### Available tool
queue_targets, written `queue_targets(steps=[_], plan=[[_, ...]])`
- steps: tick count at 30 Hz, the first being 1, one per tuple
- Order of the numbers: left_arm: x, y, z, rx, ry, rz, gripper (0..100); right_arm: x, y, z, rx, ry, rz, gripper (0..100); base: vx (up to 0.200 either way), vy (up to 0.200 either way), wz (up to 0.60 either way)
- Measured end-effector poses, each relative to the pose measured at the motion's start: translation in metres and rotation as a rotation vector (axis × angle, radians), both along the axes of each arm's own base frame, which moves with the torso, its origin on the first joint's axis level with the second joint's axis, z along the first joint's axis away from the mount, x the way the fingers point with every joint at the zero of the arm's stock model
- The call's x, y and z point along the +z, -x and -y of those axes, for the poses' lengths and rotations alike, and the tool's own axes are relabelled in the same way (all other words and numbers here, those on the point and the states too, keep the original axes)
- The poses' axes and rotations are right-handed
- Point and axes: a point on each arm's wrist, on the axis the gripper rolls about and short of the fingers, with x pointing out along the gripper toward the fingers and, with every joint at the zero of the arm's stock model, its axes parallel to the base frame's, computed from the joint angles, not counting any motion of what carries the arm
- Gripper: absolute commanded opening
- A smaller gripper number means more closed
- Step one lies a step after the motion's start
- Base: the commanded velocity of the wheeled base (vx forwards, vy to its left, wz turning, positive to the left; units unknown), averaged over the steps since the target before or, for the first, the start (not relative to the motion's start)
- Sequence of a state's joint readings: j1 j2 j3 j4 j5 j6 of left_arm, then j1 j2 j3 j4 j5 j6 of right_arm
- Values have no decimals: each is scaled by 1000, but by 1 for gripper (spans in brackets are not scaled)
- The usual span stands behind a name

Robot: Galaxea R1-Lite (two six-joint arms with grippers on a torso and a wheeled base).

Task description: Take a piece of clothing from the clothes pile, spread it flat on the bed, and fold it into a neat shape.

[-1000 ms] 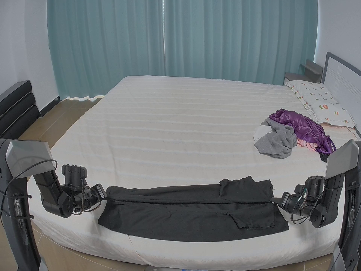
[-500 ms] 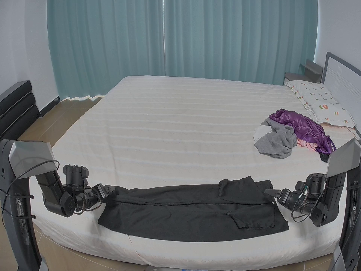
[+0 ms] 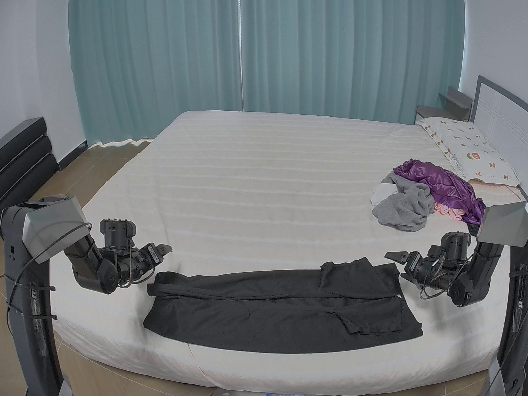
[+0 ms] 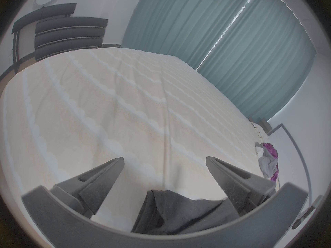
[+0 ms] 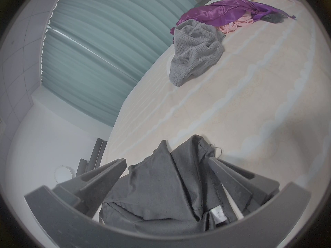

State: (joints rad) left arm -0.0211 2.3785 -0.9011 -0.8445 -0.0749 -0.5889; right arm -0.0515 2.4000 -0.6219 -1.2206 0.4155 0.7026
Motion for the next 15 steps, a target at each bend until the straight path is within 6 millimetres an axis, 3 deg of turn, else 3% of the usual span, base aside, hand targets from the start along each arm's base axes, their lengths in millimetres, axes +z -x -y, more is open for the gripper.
queue_targets(steps=[5,6,15], plan=[[-17,-3,6,-51,-60,-33,100,-5,-6,0,-10,-9,-6,100,0,0,0],[-20,-2,7,-55,-64,-40,0,-6,-6,0,-10,-9,-7,100,0,0,0],[-31,1,9,-60,-72,-67,0,-10,-5,0,-11,-8,-20,100,0,0,0]])
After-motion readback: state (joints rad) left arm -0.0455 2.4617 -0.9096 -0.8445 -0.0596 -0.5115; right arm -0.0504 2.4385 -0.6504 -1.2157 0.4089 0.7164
